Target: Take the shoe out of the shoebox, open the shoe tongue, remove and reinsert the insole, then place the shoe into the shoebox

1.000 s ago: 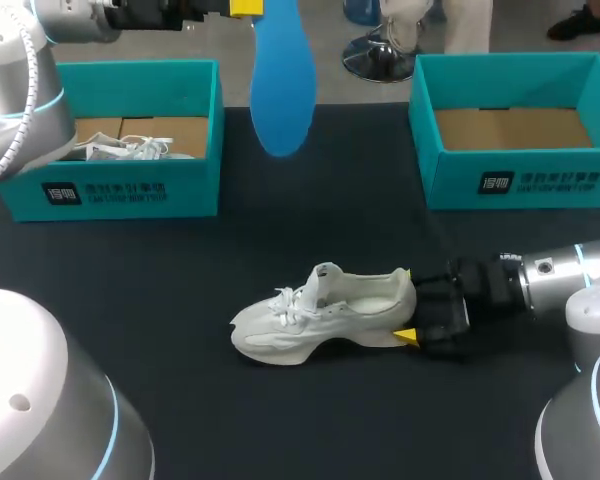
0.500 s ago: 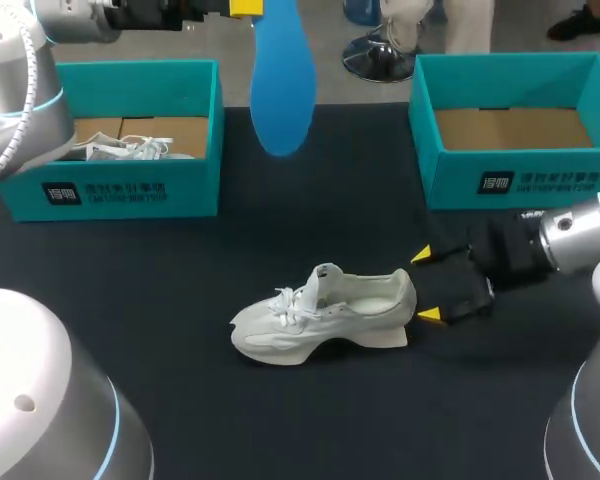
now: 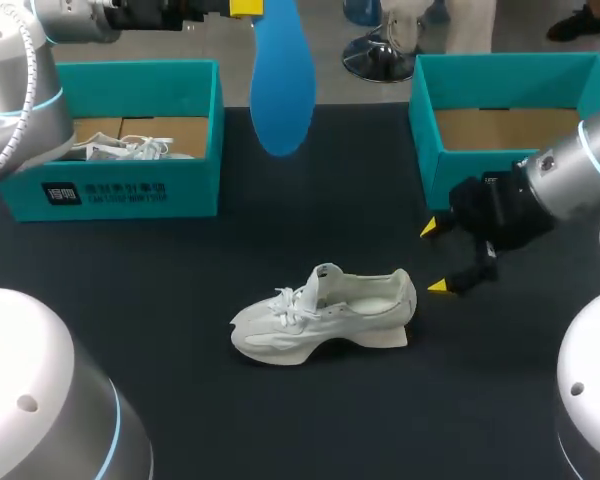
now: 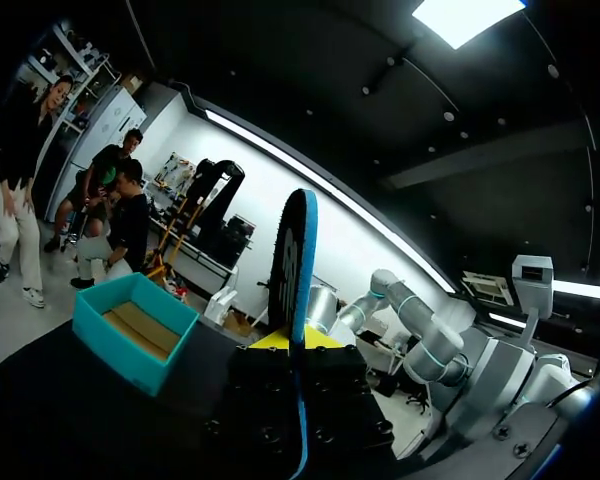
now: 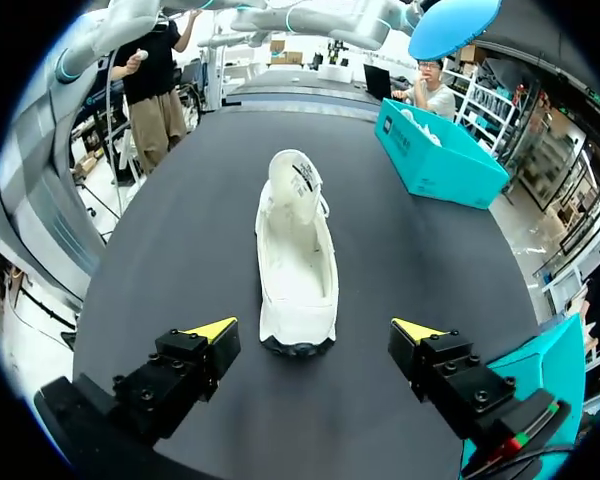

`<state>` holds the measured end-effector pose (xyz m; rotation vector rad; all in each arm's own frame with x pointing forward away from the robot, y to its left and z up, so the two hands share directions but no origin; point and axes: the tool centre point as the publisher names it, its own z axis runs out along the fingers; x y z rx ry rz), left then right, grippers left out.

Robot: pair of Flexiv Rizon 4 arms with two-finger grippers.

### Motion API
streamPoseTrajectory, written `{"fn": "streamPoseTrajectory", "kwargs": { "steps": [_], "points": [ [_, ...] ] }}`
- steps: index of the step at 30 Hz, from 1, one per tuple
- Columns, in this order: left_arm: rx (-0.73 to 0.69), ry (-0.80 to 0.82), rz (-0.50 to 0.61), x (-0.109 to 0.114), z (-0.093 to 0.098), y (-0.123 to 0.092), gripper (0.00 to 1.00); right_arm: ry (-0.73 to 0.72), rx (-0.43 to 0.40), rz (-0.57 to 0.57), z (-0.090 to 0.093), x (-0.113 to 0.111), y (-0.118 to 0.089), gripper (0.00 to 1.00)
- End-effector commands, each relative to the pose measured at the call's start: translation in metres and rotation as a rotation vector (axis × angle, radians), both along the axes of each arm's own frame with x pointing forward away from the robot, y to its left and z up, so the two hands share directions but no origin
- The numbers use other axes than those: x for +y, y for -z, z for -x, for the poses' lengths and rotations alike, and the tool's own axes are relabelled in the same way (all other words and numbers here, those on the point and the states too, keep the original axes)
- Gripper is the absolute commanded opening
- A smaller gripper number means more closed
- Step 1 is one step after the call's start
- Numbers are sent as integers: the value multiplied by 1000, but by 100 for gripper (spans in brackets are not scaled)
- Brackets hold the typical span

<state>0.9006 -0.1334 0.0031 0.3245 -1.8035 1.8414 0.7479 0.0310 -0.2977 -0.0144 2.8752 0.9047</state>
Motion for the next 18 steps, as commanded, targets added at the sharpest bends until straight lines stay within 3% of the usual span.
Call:
{"fn": "streamPoseTrajectory", "kwargs": {
  "steps": [1, 11, 18],
  "points": [
    [-1, -1, 2, 0, 0, 1, 0, 61, -14, 289, 8, 3, -5, 100],
    [-1, -1, 2, 0, 0, 1, 0, 55, 12, 486, 8, 9, -10, 100],
    [-1, -1, 2, 0, 0, 1, 0, 82, -12, 432, 12, 1, -5, 100]
  ]
}}
